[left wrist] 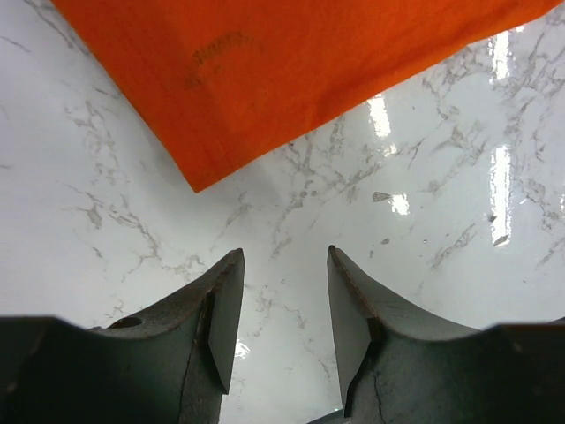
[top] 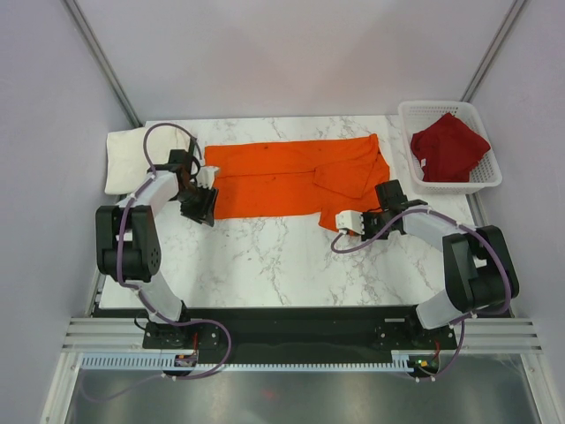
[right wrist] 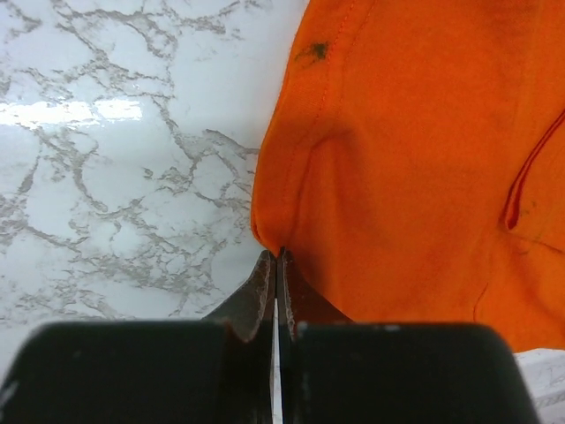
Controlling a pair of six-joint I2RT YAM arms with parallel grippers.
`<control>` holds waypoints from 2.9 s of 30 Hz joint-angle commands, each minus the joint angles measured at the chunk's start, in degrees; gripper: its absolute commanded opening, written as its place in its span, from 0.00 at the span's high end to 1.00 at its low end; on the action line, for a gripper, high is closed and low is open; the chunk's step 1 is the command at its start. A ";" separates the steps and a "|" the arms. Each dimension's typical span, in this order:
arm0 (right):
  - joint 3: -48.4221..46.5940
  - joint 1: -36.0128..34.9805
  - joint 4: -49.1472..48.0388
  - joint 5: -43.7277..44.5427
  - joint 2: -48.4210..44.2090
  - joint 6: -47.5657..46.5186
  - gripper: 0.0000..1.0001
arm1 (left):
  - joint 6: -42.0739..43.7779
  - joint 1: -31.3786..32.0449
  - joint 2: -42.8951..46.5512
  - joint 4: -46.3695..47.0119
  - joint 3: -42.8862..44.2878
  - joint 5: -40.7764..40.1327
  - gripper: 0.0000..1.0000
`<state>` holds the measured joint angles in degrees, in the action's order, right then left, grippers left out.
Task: Fold and stack the t-shirts
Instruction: Fold the tshirt
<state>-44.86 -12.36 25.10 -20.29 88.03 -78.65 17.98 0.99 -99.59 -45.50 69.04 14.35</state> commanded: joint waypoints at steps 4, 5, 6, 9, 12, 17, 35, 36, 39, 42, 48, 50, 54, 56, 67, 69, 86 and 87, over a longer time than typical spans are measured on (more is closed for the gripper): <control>-0.49 0.76 6.80 1.66 2.32 1.75 1.00 | -2.86 0.32 -1.21 -0.12 0.66 3.50 0.51; -0.66 0.67 6.80 1.49 2.50 1.83 1.00 | -2.60 0.24 -1.92 0.05 1.01 3.23 0.51; -0.84 0.76 6.80 1.49 2.59 2.10 1.00 | -2.60 0.15 -2.44 0.32 1.36 2.79 0.51; -1.72 0.67 6.98 1.40 2.68 3.24 1.00 | -2.68 -0.73 -3.59 1.37 2.77 0.87 0.52; -1.46 0.76 7.15 1.40 2.41 3.33 1.00 | -1.90 -2.47 -5.43 1.64 4.26 -1.76 0.51; -1.11 0.67 7.24 1.66 2.23 3.77 1.00 | -0.75 -4.33 -7.37 3.48 5.23 -4.86 0.50; 0.39 0.67 7.07 1.93 1.97 5.35 1.00 | -0.14 -4.51 -13.35 0.32 11.82 3.76 0.61; 0.48 0.76 6.98 2.01 1.88 5.35 1.00 | -0.14 -4.60 -13.35 0.15 11.56 3.67 0.63; 0.48 0.76 6.80 2.01 2.32 5.35 1.00 | 0.13 -4.51 -12.56 -0.38 10.95 4.37 0.63; 0.39 0.67 6.54 2.10 2.85 5.61 1.00 | -0.84 -4.42 -10.45 -0.47 10.42 5.42 0.60; 0.13 0.50 6.01 1.92 4.17 6.23 1.00 | -1.81 -4.34 -10.53 -0.56 10.95 6.92 0.60; -0.05 0.49 5.92 2.10 4.52 6.23 1.00 | -1.63 -4.42 -10.19 -0.91 10.95 7.71 0.61; -0.14 0.49 5.57 2.28 4.87 6.67 1.00 | -1.72 -4.16 -9.57 -1.09 10.42 7.71 0.61; -0.05 0.32 5.48 2.19 5.13 7.02 1.00 | -1.72 -4.07 -8.79 -1.09 10.07 7.27 0.62; 0.04 -0.21 4.96 2.10 5.31 7.55 1.00 | -2.24 -4.07 -8.16 -1.00 9.71 8.86 0.52; 0.13 -0.21 4.78 2.01 5.40 7.99 1.00 | -2.33 -3.98 -9.12 -1.09 9.98 8.33 0.52; -1.54 1.46 5.04 1.14 0.13 17.64 1.00 | 1.26 -4.07 -4.92 -1.00 8.57 6.66 0.98; -2.07 2.94 5.30 0.61 -1.35 19.14 1.00 | 1.79 -4.24 -4.30 -1.00 8.40 6.57 0.98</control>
<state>-47.07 -11.66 26.76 -19.16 89.01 -65.69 17.23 -3.14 -109.58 -46.28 77.67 21.02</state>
